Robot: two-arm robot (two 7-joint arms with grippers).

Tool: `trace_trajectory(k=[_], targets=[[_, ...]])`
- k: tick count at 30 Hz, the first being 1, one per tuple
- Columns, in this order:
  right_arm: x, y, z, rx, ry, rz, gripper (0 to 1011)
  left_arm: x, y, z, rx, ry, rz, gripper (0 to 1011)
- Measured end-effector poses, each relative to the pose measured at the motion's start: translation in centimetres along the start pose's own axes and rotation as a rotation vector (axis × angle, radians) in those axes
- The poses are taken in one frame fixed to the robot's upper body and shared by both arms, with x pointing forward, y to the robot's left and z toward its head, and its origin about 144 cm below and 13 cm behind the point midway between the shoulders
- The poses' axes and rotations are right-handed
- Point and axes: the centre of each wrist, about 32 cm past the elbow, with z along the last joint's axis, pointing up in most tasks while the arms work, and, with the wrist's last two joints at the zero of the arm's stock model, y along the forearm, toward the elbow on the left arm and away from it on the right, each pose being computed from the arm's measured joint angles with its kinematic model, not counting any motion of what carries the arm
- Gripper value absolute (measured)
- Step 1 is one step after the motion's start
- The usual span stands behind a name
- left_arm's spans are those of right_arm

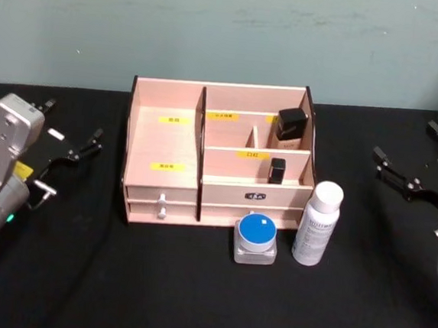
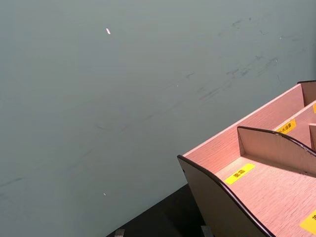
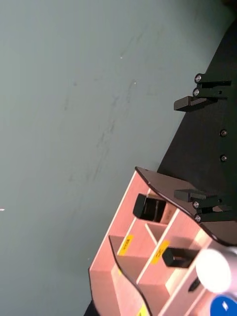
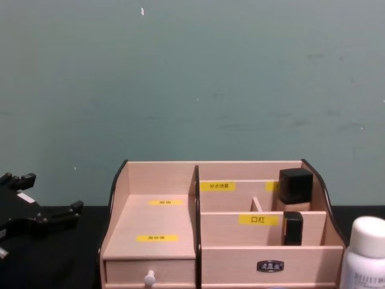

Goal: Pick up the facial cleanser and watermelon frost from the table and place them into the tiered storage box.

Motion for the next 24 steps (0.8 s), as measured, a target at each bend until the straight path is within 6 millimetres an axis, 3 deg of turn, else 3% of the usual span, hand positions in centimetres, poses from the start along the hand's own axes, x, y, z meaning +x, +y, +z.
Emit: trace_trajectory(k=[12,24], targets=[[-1.8,-4.7,2.2,0.006,0.003,0.034,1002,0.0,0.0,0.0,0.000,0.000,0.000,1001],[-3.4,-7.1,1.7,-0.055,0.051,0.101,1002,0.0,0.0,0.0,0.000,0.000,0.000,1001]])
